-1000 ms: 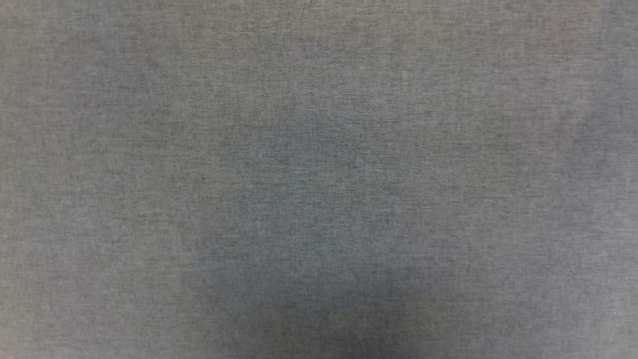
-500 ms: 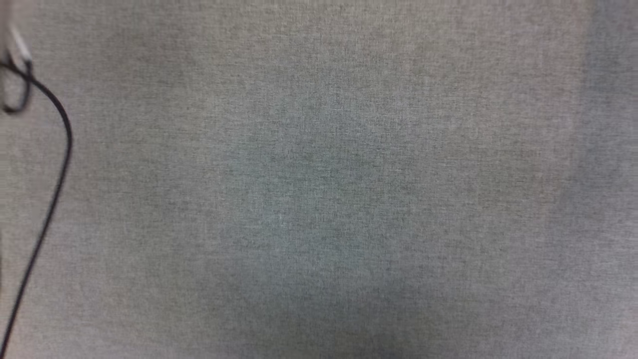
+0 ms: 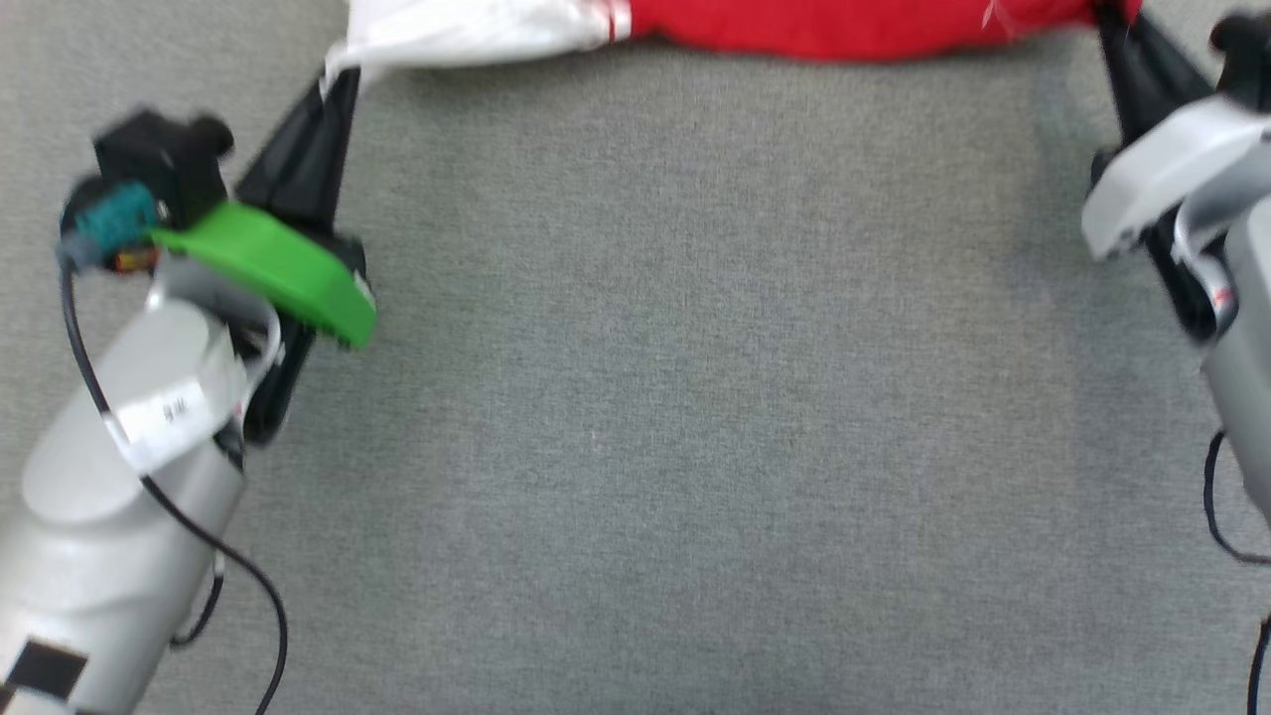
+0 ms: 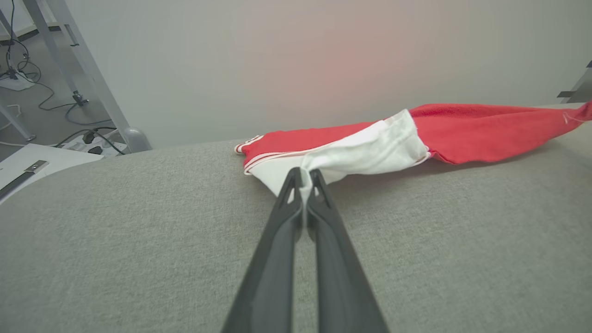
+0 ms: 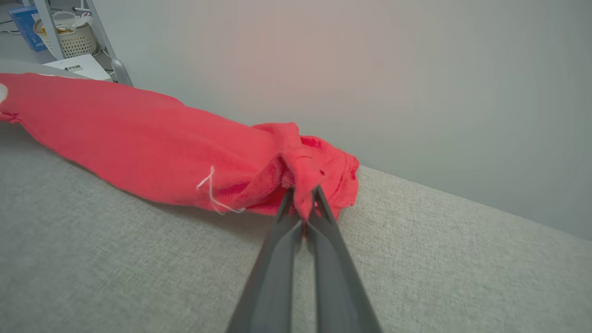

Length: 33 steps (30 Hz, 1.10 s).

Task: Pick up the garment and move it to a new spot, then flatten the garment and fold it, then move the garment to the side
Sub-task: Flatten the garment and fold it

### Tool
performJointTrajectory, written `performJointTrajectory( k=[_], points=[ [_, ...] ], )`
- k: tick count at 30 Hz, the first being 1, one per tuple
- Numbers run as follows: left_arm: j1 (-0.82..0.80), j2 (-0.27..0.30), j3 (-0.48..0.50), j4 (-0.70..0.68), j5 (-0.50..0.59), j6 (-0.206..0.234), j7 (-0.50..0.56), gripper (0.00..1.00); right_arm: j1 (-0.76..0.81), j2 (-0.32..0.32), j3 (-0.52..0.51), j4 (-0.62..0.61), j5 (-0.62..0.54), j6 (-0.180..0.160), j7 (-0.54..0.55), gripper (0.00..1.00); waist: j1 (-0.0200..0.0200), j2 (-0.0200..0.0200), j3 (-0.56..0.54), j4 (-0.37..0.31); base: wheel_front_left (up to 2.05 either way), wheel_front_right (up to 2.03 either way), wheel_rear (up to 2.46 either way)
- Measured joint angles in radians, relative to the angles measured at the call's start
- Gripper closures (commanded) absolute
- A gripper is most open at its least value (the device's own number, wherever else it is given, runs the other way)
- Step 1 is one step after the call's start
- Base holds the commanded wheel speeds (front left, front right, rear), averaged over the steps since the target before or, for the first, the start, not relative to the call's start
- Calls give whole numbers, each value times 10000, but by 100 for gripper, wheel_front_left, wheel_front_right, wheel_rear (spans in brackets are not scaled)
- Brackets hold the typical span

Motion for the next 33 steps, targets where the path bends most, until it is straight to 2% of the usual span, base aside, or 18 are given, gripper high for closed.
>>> performJointTrajectory(
  k=[9, 15, 19, 25, 33],
  points=[
    [2779, 961, -483, -1141, -161, 516, 541, 100, 2385, -719, 863, -596, 2023, 0, 426, 100, 0, 0, -1586, 177, 0, 0, 0],
    [4011, 1724, -1053, -2136, 105, 725, 903, 100, 3742, -949, 897, -897, 3561, 0, 1292, 100, 0, 0, -2477, 292, 0, 0, 0],
    [4851, 1910, -1371, -2656, 90, 897, 1103, 100, 4685, -1185, 1095, -1478, 4027, 0, 1722, 100, 0, 0, -2983, 353, 0, 0, 0],
    [5962, 2311, -1674, -3513, -163, 1032, 1536, 100, 5984, -1356, 656, -2311, 5133, -2, 2176, 100, 0, 0, -3619, 398, 0, 0, 0],
    [7103, 3164, -1829, -4798, -633, 1277, 2148, 100, 8028, -1766, 253, -3628, 5553, -2, 2978, 100, 0, 0, -4227, 430, 0, 0, 0]
  ],
)
